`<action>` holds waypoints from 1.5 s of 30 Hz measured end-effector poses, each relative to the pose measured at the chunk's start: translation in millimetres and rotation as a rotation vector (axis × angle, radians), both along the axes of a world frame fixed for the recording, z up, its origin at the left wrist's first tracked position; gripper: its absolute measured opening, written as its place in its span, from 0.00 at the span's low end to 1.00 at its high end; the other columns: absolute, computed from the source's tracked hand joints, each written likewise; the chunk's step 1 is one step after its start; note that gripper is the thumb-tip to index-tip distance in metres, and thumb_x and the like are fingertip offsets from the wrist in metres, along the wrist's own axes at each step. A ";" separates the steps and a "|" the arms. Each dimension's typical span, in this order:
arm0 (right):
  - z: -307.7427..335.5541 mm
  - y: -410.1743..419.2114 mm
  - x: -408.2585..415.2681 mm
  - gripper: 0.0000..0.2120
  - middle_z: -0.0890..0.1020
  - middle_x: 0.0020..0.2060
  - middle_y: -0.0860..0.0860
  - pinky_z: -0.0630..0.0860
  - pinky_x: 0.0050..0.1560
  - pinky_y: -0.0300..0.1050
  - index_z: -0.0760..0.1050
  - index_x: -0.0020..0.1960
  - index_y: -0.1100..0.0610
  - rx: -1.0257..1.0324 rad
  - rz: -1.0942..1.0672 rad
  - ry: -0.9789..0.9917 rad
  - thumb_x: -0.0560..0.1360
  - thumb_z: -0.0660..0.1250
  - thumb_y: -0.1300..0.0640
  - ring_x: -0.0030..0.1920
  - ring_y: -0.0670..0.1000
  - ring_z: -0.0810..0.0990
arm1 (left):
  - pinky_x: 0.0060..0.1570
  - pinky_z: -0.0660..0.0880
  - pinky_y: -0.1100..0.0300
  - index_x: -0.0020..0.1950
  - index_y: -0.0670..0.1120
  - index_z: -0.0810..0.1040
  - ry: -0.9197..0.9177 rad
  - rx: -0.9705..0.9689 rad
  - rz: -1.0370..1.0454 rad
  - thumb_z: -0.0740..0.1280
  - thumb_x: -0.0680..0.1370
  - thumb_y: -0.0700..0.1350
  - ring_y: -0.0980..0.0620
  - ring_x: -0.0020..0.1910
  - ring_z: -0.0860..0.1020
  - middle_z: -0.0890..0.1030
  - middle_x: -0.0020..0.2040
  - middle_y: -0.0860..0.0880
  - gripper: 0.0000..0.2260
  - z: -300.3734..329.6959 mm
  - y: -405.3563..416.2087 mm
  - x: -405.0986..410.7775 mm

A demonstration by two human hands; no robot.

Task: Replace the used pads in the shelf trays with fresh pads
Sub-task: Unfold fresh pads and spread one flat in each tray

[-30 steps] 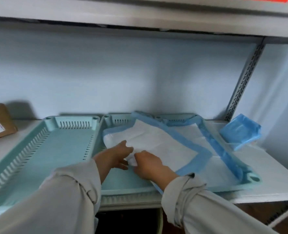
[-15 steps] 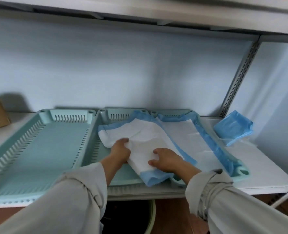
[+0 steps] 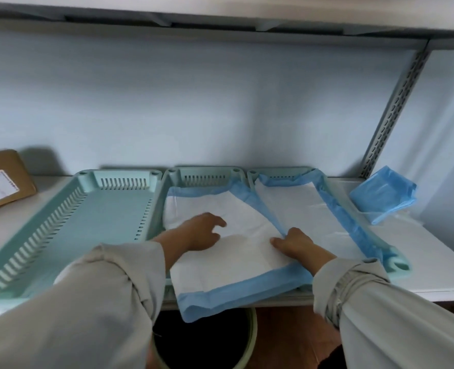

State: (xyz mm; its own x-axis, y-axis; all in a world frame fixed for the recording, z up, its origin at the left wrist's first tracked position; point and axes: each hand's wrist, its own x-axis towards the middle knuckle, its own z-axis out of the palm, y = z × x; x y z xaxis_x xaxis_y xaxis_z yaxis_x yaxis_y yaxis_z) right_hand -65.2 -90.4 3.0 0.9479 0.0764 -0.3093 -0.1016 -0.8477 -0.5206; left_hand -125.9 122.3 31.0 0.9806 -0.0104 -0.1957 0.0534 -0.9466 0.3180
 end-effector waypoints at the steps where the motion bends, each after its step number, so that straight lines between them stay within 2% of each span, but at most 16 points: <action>1: -0.3 -5.0 -0.2 0.28 0.71 0.66 0.61 0.68 0.63 0.47 0.63 0.69 0.66 0.012 -0.019 0.010 0.78 0.64 0.48 0.66 0.60 0.71 | 0.74 0.56 0.56 0.74 0.51 0.64 0.053 -0.016 -0.043 0.59 0.81 0.46 0.48 0.74 0.61 0.62 0.75 0.48 0.20 -2.2 -9.8 0.2; 5: -2.1 -21.9 2.1 0.22 0.77 0.54 0.57 0.70 0.50 0.44 0.72 0.60 0.62 0.086 -0.091 -0.073 0.72 0.71 0.52 0.59 0.58 0.76 | 0.75 0.53 0.53 0.78 0.49 0.53 0.336 0.022 -0.094 0.55 0.82 0.53 0.47 0.76 0.57 0.56 0.78 0.47 0.26 -14.4 -34.9 -1.2; 9: -2.7 -24.5 -0.3 0.20 0.73 0.48 0.50 0.69 0.53 0.44 0.73 0.58 0.57 0.140 -0.087 -0.127 0.69 0.73 0.52 0.55 0.54 0.76 | 0.73 0.56 0.52 0.79 0.47 0.50 0.525 0.079 -0.073 0.51 0.82 0.57 0.47 0.77 0.55 0.52 0.79 0.48 0.28 -14.0 -44.6 0.3; 13: -7.0 -26.0 -2.9 0.10 0.76 0.44 0.49 0.70 0.48 0.42 0.74 0.47 0.54 0.163 -0.031 -0.193 0.70 0.72 0.54 0.47 0.51 0.76 | 0.72 0.59 0.52 0.79 0.48 0.52 0.416 0.064 -0.022 0.52 0.82 0.57 0.47 0.77 0.57 0.53 0.79 0.49 0.28 -10.0 -48.4 11.0; 17: -7.2 -21.9 -13.0 0.07 0.75 0.41 0.46 0.72 0.47 0.42 0.71 0.45 0.50 0.074 0.045 -0.292 0.73 0.70 0.53 0.45 0.48 0.75 | 0.69 0.64 0.53 0.76 0.48 0.59 0.217 -0.120 0.048 0.57 0.81 0.54 0.46 0.74 0.62 0.60 0.77 0.47 0.25 -6.5 -61.0 31.7; 20: -0.2 -21.8 -18.4 0.08 0.74 0.42 0.45 0.68 0.44 0.40 0.69 0.44 0.49 0.021 0.085 -0.351 0.74 0.69 0.54 0.44 0.47 0.74 | 0.54 0.77 0.53 0.72 0.47 0.65 0.099 -0.443 0.232 0.60 0.81 0.51 0.44 0.63 0.75 0.70 0.70 0.43 0.20 -2.8 -76.0 44.9; 23: 4.2 -21.3 -21.5 0.11 0.75 0.44 0.45 0.69 0.45 0.39 0.66 0.44 0.48 0.034 0.139 -0.385 0.74 0.69 0.57 0.44 0.47 0.74 | 0.43 0.79 0.57 0.61 0.43 0.70 0.060 -0.580 0.328 0.60 0.80 0.55 0.46 0.51 0.81 0.79 0.56 0.42 0.18 -1.3 -93.8 51.0; 25: 6.3 -18.4 -24.3 0.12 0.77 0.48 0.46 0.73 0.49 0.41 0.67 0.48 0.48 0.113 0.180 -0.361 0.73 0.70 0.57 0.48 0.47 0.76 | 0.38 0.80 0.58 0.54 0.42 0.73 0.052 -0.563 0.360 0.60 0.79 0.58 0.48 0.43 0.81 0.80 0.47 0.43 0.19 -3.3 -101.0 52.6; 28: 13.4 -18.6 -25.3 0.20 0.78 0.51 0.48 0.74 0.49 0.42 0.70 0.59 0.48 0.339 0.131 -0.202 0.70 0.73 0.50 0.52 0.49 0.77 | 0.37 0.80 0.58 0.53 0.39 0.75 0.104 -0.570 0.384 0.61 0.80 0.49 0.50 0.36 0.80 0.79 0.39 0.44 0.13 -6.9 -101.7 54.6; 30: 20.4 -25.6 -23.2 0.22 0.79 0.50 0.50 0.73 0.45 0.40 0.73 0.61 0.53 0.473 0.025 -0.089 0.72 0.70 0.43 0.50 0.49 0.78 | 0.35 0.80 0.59 0.53 0.39 0.75 0.149 -0.605 0.365 0.61 0.81 0.45 0.52 0.34 0.79 0.79 0.38 0.44 0.10 -8.1 -98.8 54.5; 33: 23.9 -38.1 -19.8 0.23 0.82 0.43 0.52 0.75 0.38 0.40 0.77 0.59 0.59 0.629 -0.091 0.111 0.78 0.59 0.41 0.42 0.49 0.80 | 0.37 0.80 0.58 0.50 0.39 0.75 0.169 -0.658 0.346 0.60 0.81 0.46 0.51 0.35 0.81 0.81 0.39 0.44 0.10 -4.2 -97.6 51.6; 36: 20.7 -37.8 -17.0 0.27 0.82 0.51 0.52 0.77 0.46 0.43 0.77 0.61 0.56 0.561 -0.043 0.233 0.77 0.57 0.36 0.50 0.51 0.80 | 0.39 0.79 0.59 0.53 0.37 0.76 0.173 -0.657 0.341 0.59 0.82 0.46 0.51 0.36 0.81 0.82 0.42 0.43 0.13 0.2 -95.9 50.6; 38: 17.0 -33.6 -15.4 0.26 0.82 0.53 0.51 0.78 0.52 0.45 0.77 0.61 0.56 0.476 0.031 0.238 0.74 0.63 0.37 0.52 0.51 0.80 | 0.36 0.79 0.60 0.53 0.37 0.77 0.170 -0.652 0.330 0.58 0.82 0.45 0.52 0.35 0.81 0.82 0.40 0.44 0.13 0.1 -95.8 51.5; 39: 16.1 -31.9 -15.4 0.24 0.81 0.52 0.50 0.79 0.51 0.43 0.77 0.61 0.56 0.429 0.066 0.219 0.73 0.67 0.41 0.50 0.50 0.80 | 0.35 0.79 0.61 0.52 0.37 0.76 0.171 -0.647 0.328 0.58 0.82 0.45 0.52 0.35 0.81 0.81 0.39 0.44 0.13 -0.4 -96.1 51.4; 41: 16.6 -30.3 -17.2 0.21 0.78 0.49 0.49 0.76 0.42 0.36 0.76 0.62 0.57 0.361 0.073 0.187 0.73 0.71 0.49 0.44 0.46 0.77 | 0.36 0.79 0.60 0.51 0.38 0.75 0.178 -0.645 0.337 0.58 0.82 0.45 0.52 0.35 0.81 0.81 0.40 0.45 0.12 -1.4 -96.1 50.6; 45: 18.0 -36.6 -17.1 0.20 0.80 0.46 0.51 0.72 0.33 0.37 0.77 0.56 0.60 0.469 -0.044 0.183 0.76 0.65 0.44 0.42 0.47 0.78 | 0.36 0.80 0.58 0.51 0.39 0.74 0.182 -0.665 0.351 0.56 0.83 0.45 0.50 0.36 0.81 0.81 0.41 0.44 0.12 -2.4 -95.3 47.6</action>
State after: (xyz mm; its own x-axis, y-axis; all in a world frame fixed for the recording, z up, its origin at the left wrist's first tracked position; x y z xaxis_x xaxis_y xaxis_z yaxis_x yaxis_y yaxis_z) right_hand -82.3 -127.0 21.1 0.8867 0.2079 -0.4130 -0.2577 -0.5194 -0.8147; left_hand -78.3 27.0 28.6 0.9013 0.1229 -0.4154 0.4207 -0.4775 0.7714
